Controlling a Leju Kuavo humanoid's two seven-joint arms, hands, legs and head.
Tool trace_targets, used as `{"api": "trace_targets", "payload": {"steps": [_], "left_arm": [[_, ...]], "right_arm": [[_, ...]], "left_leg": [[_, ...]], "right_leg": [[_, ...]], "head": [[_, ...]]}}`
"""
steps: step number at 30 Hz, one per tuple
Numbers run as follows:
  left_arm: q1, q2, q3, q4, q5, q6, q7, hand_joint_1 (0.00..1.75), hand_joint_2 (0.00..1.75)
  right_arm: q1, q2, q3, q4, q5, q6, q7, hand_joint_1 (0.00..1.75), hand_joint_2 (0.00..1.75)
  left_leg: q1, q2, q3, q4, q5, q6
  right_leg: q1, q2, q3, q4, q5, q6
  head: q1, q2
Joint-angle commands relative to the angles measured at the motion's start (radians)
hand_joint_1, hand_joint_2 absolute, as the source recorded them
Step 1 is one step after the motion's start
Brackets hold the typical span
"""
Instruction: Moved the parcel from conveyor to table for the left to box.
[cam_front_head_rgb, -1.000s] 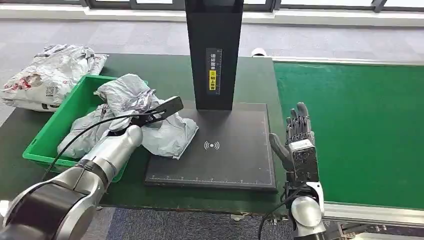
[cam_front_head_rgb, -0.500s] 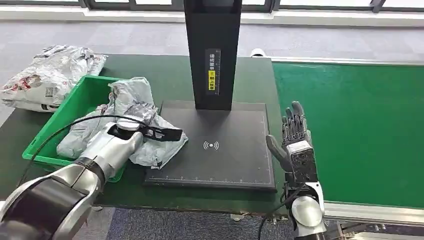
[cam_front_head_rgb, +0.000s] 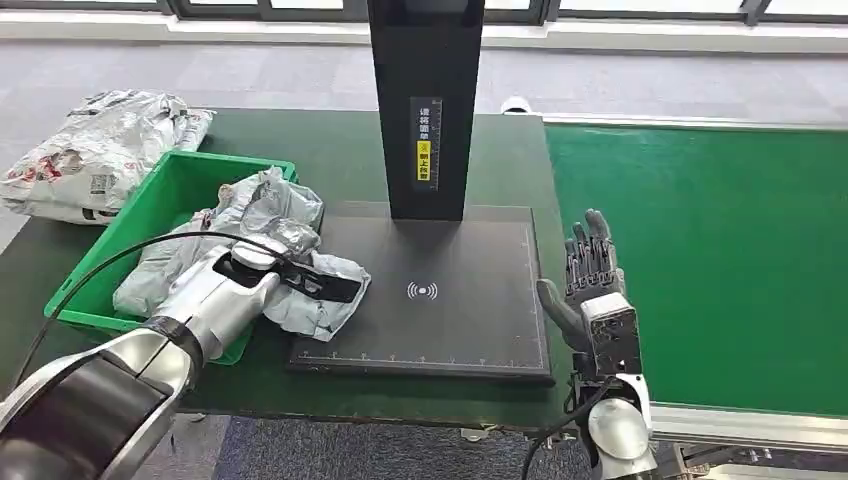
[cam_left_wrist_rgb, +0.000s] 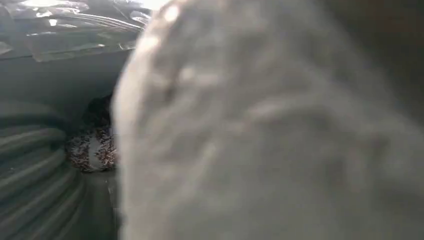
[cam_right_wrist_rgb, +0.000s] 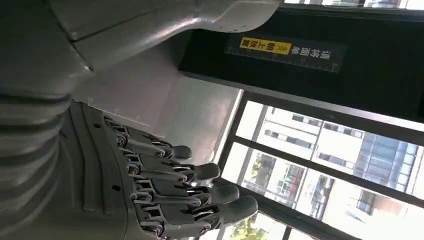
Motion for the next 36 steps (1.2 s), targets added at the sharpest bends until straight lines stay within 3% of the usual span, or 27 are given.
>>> {"api": "trace_targets", "payload": {"steps": [1, 9, 11, 15, 19, 22, 24, 28, 29, 34, 36], "left_arm": [[-0.033, -0.012, 0.008, 0.011, 0.039, 0.161, -0.025, 1.75, 1.75], [-0.093, -0.045, 0.228, -0.101, 0.149, 0.536, 0.011, 1.75, 1.75], [-0.112, -0.025, 0.253, -0.131, 0.094, 0.685, 0.104, 1.75, 1.75], [-0.135, 0.011, 0.347, -0.154, 0.089, 0.766, 0.109, 1.75, 1.75], [-0.132, 0.046, 0.456, -0.152, 0.148, 0.864, 0.034, 1.75, 1.75], [-0.090, 0.073, 0.515, -0.236, 0.124, 0.866, 0.023, 1.75, 1.75], [-0.103, 0.099, 0.541, -0.116, -0.010, 0.813, 0.182, 1.75, 1.75], [-0.097, 0.112, 0.552, -0.087, 0.001, 0.846, 0.156, 1.75, 1.75], [-0.115, 0.127, 0.519, -0.041, -0.090, 0.789, 0.286, 1.75, 1.75], [-0.080, 0.193, 0.621, 0.022, -0.041, 0.601, 0.378, 1.75, 1.75], [-0.057, 0.202, 0.722, 0.051, 0.041, 0.433, 0.400, 1.75, 1.75]], "right_arm": [[-0.040, -0.037, -0.036, 0.058, -0.023, -0.006, 0.013, 0.00, 1.75], [-0.058, -0.046, -0.029, 0.063, -0.057, -0.033, 0.037, 0.00, 1.75], [-0.072, -0.047, -0.013, 0.088, -0.070, -0.052, 0.036, 0.00, 1.75], [-0.097, -0.060, 0.022, 0.131, -0.095, -0.078, 0.030, 0.00, 1.75], [-0.121, -0.074, 0.054, 0.179, -0.125, -0.095, 0.014, 0.00, 1.75], [-0.139, -0.077, 0.073, 0.211, -0.141, -0.099, 0.006, 0.00, 1.75], [-0.168, -0.066, 0.093, 0.257, -0.145, -0.095, 0.003, 0.00, 1.75], [-0.177, -0.061, 0.100, 0.271, -0.143, -0.098, 0.000, 0.00, 1.75], [-0.178, -0.061, 0.105, 0.271, -0.142, -0.095, 0.000, 0.00, 1.75], [-0.202, -0.050, 0.117, 0.289, -0.142, -0.075, 0.009, 0.00, 1.75], [-0.216, -0.050, 0.122, 0.305, -0.140, -0.056, 0.017, 0.00, 1.75]], "left_leg": [[0.001, 0.000, 0.002, -0.001, 0.000, 0.000], [0.002, -0.003, -0.002, 0.001, 0.000, 0.000], [0.001, -0.001, -0.003, 0.002, 0.000, 0.000], [0.001, 0.002, -0.002, 0.002, -0.001, 0.000], [0.001, 0.003, -0.001, 0.001, 0.000, 0.000], [0.002, 0.005, 0.001, 0.000, -0.001, -0.001], [0.001, 0.005, 0.001, -0.001, 0.000, -0.001], [0.002, 0.004, 0.002, -0.001, 0.000, -0.001], [0.002, 0.006, 0.003, -0.002, 0.000, -0.001], [0.001, 0.002, 0.002, -0.001, 0.000, -0.001], [0.001, 0.007, 0.003, -0.002, 0.000, -0.002]], "right_leg": [[0.001, 0.000, 0.002, -0.002, 0.000, -0.001], [0.002, -0.004, 0.000, 0.000, 0.000, 0.000], [0.002, -0.001, -0.002, 0.000, 0.000, 0.000], [0.002, 0.002, -0.002, 0.000, 0.001, -0.001], [0.001, 0.002, -0.001, 0.000, 0.001, -0.001], [0.002, 0.004, 0.000, -0.001, 0.001, -0.001], [0.002, 0.005, 0.000, -0.001, 0.001, -0.001], [0.002, 0.004, 0.001, -0.001, 0.001, -0.001], [0.002, 0.006, 0.002, -0.002, 0.001, -0.001], [0.001, 0.003, 0.002, 0.000, 0.000, -0.001], [0.001, 0.007, 0.001, -0.001, 0.001, -0.001]], "head": [[0.000, 0.000], [0.000, 0.000], [0.000, 0.000], [0.000, 0.000], [0.000, 0.000], [0.000, 0.000], [0.000, 0.000], [0.000, 0.000], [0.000, 0.000], [0.000, 0.000], [0.000, 0.000]]}}
